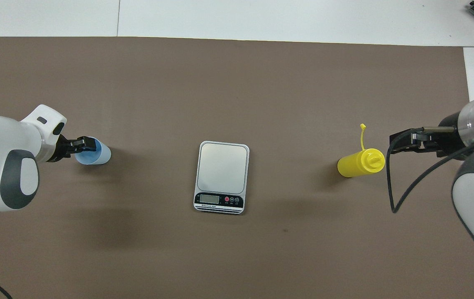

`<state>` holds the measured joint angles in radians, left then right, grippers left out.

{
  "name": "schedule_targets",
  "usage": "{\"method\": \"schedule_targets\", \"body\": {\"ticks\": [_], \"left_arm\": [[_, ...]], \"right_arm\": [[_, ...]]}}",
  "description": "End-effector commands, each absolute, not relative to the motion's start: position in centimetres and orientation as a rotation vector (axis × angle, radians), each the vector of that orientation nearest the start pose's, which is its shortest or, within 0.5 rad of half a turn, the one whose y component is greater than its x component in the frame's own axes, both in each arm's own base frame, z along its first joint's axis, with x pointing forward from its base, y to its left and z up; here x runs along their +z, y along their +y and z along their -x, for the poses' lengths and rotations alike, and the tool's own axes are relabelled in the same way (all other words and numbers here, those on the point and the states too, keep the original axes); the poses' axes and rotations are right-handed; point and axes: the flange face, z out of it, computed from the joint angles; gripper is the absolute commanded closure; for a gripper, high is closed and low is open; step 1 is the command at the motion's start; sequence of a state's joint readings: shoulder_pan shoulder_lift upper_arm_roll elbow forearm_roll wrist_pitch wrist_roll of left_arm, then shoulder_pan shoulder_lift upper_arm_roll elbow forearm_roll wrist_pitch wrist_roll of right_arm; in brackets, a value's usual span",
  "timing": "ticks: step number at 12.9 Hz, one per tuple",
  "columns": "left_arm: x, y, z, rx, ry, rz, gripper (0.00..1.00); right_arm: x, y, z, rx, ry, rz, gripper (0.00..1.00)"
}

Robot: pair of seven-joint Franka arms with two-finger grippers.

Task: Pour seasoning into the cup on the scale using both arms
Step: 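Reach the left gripper to the blue cup and grasp it, then carry the blue cup with the left gripper onto the scale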

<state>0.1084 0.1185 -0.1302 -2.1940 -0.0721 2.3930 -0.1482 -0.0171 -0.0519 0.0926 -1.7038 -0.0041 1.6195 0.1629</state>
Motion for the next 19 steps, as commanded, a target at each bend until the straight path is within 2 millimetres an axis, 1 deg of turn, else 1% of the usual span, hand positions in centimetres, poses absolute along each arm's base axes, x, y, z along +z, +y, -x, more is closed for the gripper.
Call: {"method": "schedule_targets", "body": {"ticks": [1, 3, 5, 6, 7, 8, 9, 10, 11, 12, 14, 15, 17, 19], "left_arm": [[33.5, -1.5, -54.9, -0.148, -0.290, 3.206, 1.00], [33.8, -1.5, -55.1, -0.134, -0.286, 3.207, 1.00], [35.0, -1.6, -55.7, -0.131, -0.282, 3.209, 1.00], [36.3, -1.7, -56.3, -0.128, -0.279, 3.212, 1.00], [38.2, -1.8, -57.2, -0.118, -0.273, 3.215, 1.00], [40.8, -2.1, -58.2, -0.122, -0.261, 3.220, 1.00], [43.3, -3.5, -59.0, -0.127, -0.224, 3.228, 1.00], [45.3, -5.1, -59.5, -0.139, -0.187, 3.234, 1.00], [46.7, -6.4, -59.7, -0.153, -0.169, 3.238, 1.00], [47.4, -8.6, -59.5, -0.167, -0.178, 3.243, 1.00], [48.4, -13.9, -58.7, -0.186, -0.148, 3.248, 1.00], [48.5, -17.0, -58.0, -0.199, -0.116, 3.248, 1.00], [48.5, -21.8, -56.5, -0.208, -0.105, 3.242, 1.00], [48.1, -26.8, -54.6, -0.218, -0.084, 3.258, 1.00]], "right_arm": [[59.4, 3.8, -53.4, 0.030, 0.116, 3.154, 0.00], [59.5, 3.8, -53.4, 0.027, 0.116, 3.154, 0.00], [59.4, 3.8, -53.4, 0.030, 0.118, 3.154, 0.00], [59.4, 3.8, -53.4, 0.030, 0.118, 3.154, 0.00], [59.4, 3.8, -53.4, 0.030, 0.118, 3.154, 0.00], [59.5, 3.8, -53.4, 0.027, 0.118, 3.154, 0.00], [59.4, 3.8, -53.4, 0.030, 0.116, 3.154, 0.00], [59.4, 3.8, -53.4, 0.030, 0.118, 3.154, 0.00], [59.5, 3.8, -53.4, 0.027, 0.116, 3.154, 0.00], [59.5, 3.8, -53.4, 0.027, 0.118, 3.154, 0.00], [59.5, 3.8, -53.4, 0.027, 0.116, 3.154, 0.00], [59.5, 3.8, -53.4, 0.027, 0.118, 3.154, 0.00], [59.4, 3.8, -53.4, 0.030, 0.118, 3.154, 0.00], [59.5, 3.8, -53.4, 0.027, 0.116, 3.154, 0.00]]}}
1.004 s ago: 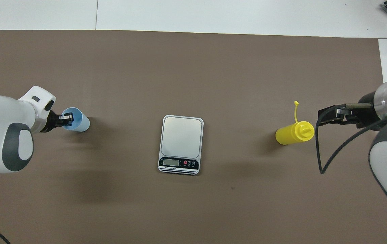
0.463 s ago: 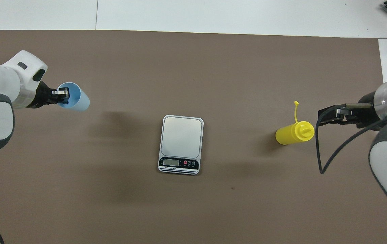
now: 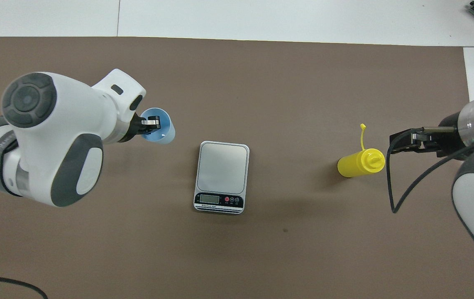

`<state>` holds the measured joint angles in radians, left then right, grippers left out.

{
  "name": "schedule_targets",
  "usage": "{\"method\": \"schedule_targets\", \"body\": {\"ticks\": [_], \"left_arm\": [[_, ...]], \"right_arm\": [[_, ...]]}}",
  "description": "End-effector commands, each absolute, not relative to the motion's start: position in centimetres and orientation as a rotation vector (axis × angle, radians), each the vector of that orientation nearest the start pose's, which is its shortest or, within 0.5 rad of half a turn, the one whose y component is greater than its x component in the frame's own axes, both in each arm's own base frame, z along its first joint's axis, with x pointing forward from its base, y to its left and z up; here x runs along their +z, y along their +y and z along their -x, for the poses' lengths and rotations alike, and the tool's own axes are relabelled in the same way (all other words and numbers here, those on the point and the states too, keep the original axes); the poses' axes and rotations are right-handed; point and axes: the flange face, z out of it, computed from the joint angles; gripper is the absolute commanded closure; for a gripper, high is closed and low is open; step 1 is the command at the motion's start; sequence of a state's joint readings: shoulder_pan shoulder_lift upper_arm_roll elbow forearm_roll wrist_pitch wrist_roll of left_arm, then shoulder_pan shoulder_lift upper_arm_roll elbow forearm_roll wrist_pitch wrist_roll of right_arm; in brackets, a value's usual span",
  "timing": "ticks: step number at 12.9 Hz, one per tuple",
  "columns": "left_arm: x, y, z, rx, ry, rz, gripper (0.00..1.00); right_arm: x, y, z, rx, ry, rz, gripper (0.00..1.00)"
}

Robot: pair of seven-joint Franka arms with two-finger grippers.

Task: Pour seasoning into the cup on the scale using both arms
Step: 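Carry the blue cup with the left gripper onto the scale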

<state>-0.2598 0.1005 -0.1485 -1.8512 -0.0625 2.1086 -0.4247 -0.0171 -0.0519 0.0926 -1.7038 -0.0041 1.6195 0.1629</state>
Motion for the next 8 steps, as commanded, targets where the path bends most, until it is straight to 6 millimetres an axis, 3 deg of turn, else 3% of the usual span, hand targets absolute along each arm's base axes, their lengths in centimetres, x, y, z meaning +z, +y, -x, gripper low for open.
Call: {"method": "schedule_targets", "body": {"ticks": [1, 4, 5, 8], "left_arm": [[47.7, -29.4, -53.4, -0.232, -0.060, 3.261, 1.00], [45.0, -33.7, -51.7, -0.201, -0.019, 3.249, 1.00], [43.2, -35.6, -50.9, -0.183, 0.009, 3.224, 1.00], [41.3, -36.7, -50.5, -0.230, 0.005, 3.186, 1.00]], "right_arm": [[59.4, 3.8, -53.4, 0.030, 0.118, 3.154, 0.00], [59.5, 3.8, -53.4, 0.027, 0.118, 3.154, 0.00], [59.4, 3.8, -53.4, 0.030, 0.118, 3.154, 0.00], [59.5, 3.8, -53.4, 0.027, 0.118, 3.154, 0.00]]}}
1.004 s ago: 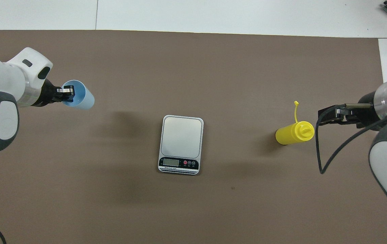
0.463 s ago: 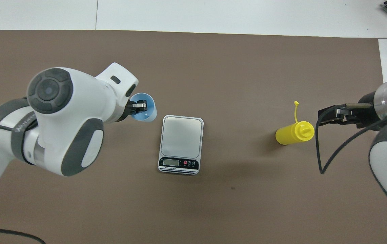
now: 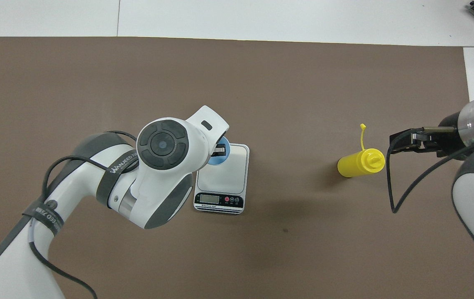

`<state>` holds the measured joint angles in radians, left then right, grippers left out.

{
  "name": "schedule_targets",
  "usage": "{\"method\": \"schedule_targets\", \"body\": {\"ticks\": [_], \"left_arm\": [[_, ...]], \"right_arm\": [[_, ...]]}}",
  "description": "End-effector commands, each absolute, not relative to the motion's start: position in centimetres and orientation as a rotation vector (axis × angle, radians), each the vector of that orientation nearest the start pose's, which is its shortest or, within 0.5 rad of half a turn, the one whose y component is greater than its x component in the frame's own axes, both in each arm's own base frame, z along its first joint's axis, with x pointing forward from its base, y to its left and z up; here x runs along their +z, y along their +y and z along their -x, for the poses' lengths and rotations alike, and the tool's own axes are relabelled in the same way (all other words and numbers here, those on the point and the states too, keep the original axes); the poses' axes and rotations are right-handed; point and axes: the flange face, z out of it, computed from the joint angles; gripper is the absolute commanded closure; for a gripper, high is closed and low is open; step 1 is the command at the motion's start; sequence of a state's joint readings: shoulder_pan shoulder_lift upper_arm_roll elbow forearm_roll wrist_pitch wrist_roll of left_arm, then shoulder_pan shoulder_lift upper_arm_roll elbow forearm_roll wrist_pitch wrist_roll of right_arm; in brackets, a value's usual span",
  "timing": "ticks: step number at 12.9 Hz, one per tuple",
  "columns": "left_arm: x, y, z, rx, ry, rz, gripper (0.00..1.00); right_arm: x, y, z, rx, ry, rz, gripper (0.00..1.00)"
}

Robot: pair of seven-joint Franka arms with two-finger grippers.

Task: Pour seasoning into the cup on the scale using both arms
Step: 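Carry the blue cup with the left gripper onto the scale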

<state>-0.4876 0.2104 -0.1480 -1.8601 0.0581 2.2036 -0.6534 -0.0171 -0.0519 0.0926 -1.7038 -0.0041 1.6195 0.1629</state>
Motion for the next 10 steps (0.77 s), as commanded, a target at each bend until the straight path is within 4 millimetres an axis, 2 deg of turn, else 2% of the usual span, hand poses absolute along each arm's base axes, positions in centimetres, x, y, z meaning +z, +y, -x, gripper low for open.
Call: {"method": "schedule_targets", "body": {"ticks": [1, 3, 7, 8, 10], "left_arm": [[40.2, -37.0, -50.3, -0.231, 0.001, 3.191, 1.00], [38.7, -37.4, -49.7, -0.235, 0.011, 3.197, 1.00], [38.5, -37.5, -49.4, -0.230, 0.016, 3.196, 1.00], [38.3, -37.5, -49.4, -0.228, 0.017, 3.195, 0.74], [38.9, -37.6, -49.9, -0.267, -0.001, 3.215, 0.13]], "right_arm": [[59.4, 3.8, -53.4, 0.030, 0.118, 3.154, 0.00], [59.4, 3.8, -53.4, 0.030, 0.116, 3.154, 0.00], [59.5, 3.8, -53.4, 0.027, 0.116, 3.154, 0.00], [59.5, 3.8, -53.4, 0.027, 0.118, 3.154, 0.00], [59.5, 3.8, -53.3, 0.039, 0.118, 3.155, 0.00]]}}
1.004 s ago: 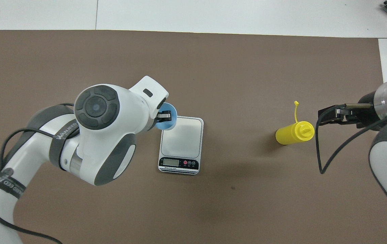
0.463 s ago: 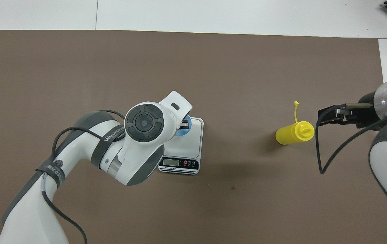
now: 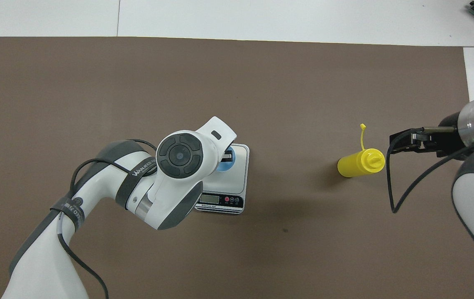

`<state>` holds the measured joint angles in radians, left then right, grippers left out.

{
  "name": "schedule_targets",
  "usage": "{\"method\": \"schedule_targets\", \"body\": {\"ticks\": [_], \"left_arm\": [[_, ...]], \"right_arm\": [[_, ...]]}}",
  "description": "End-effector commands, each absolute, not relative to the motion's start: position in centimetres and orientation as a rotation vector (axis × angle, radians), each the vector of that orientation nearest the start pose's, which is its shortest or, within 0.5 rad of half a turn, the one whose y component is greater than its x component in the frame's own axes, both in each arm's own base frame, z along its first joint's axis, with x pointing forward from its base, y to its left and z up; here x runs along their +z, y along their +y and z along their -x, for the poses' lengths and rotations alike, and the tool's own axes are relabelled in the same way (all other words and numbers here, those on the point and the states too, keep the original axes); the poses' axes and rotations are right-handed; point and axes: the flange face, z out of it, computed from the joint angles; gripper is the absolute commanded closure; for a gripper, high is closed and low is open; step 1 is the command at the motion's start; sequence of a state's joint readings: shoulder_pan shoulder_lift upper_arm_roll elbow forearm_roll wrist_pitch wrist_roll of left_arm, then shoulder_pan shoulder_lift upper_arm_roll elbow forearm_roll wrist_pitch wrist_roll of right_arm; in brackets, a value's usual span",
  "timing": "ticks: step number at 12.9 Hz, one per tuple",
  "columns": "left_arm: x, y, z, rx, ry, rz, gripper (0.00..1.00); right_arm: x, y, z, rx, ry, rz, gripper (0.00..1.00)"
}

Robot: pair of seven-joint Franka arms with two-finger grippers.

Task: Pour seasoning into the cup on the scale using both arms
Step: 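Carry the blue cup with the left gripper onto the scale, then release the cup and withdraw the left gripper while the right gripper opens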

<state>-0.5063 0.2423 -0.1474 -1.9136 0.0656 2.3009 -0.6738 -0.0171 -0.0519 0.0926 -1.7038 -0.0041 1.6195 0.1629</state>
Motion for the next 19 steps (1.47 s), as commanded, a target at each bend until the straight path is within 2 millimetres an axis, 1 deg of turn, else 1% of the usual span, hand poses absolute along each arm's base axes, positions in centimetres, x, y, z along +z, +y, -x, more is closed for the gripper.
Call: {"method": "schedule_targets", "body": {"ticks": [1, 2, 3, 4, 5, 6, 8, 9, 10, 11, 12, 13, 14, 15, 16, 17, 18, 19], "left_arm": [[39.3, -37.3, -50.4, -0.279, -0.015, 3.219, 0.00], [39.8, -37.0, -50.7, -0.282, -0.024, 3.219, 0.00], [40.5, -36.7, -50.8, -0.287, -0.027, 3.216, 0.00], [41.7, -36.3, -51.2, -0.287, -0.042, 3.210, 0.00], [43.3, -35.6, -51.9, -0.269, -0.049, 3.193, 0.00], [45.6, -34.1, -52.8, -0.266, -0.071, 3.180, 0.00], [49.1, -31.8, -53.1, -0.219, -0.001, 3.147, 0.00], [50.6, -30.1, -53.2, -0.206, 0.014, 3.133, 0.00], [52.4, -28.2, -53.2, -0.207, 0.041, 3.124, 0.00], [53.8, -25.4, -53.4, -0.186, 0.079, 3.114, 0.00], [55.1, -22.9, -53.5, -0.170, 0.124, 3.102, 0.00], [56.1, -20.5, -53.5, -0.147, 0.153, 3.100, 0.00], [57.3, -18.2, -53.6, -0.134, 0.188, 3.106, 0.00], [58.5, -16.0, -53.9, -0.115, 0.215, 3.105, 0.00], [59.8, -14.2, -54.3, -0.101, 0.257, 3.098, 0.00], [60.7, -12.6, -54.7, -0.092, 0.293, 3.092, 0.00], [61.0, -10.8, -55.0, -0.076, 0.306, 3.084, 0.00], [61.4, -9.3, -55.2, -0.075, 0.313, 3.077, 0.00]], "right_arm": [[59.4, 3.4, -53.2, 0.056, 0.131, 3.155, 0.00], [59.5, 2.0, -53.4, 0.040, 0.171, 3.152, 0.00], [59.4, 1.3, -53.4, 0.047, 0.188, 3.151, 0.00], [59.4, 1.3, -53.4, 0.047, 0.193, 3.151, 0.00], [59.3, 1.3, -53.2, 0.069, 0.182, 3.151, 0.00], [59.4, 1.7, -53.1, 0.071, 0.165, 3.152, 0.00], [59.5, 1.7, -53.8, 0.013, 0.214, 3.120, 0.00], [59.3, 1.5, -54.1, -0.012, 0.324, 3.090, 0.00], [59.2, 1.5, -54.2, -0.013, 0.482, 3.062, 0.00], [58.7, 1.4, -54.5, -0.005, 0.639, 3.028, 0.00], [57.9, 0.7, -55.0, 0.024, 0.778, 2.980, 0.00], [57.1, -1.1, -55.3, 0.074, 0.937, 2.881, 0.00], [56.2, -2.9, -55.7, 0.136, 1.108, 2.744, 0.00], [55.1, -4.6, -56.1, 0.184, 1.228, 2.643, 0.00], [53.7, -5.2, -56.7, 0.234, 1.294, 2.591, 0.00], [51.7, -5.4, -57.4, 0.302, 1.362, 2.544, 0.00], [49.8, -6.4, -58.1, 0.386, 1.470, 2.411, 0.00], [48.4, -7.3, -58.5, 0.446, 1.543, 2.309, 0.00]]}}
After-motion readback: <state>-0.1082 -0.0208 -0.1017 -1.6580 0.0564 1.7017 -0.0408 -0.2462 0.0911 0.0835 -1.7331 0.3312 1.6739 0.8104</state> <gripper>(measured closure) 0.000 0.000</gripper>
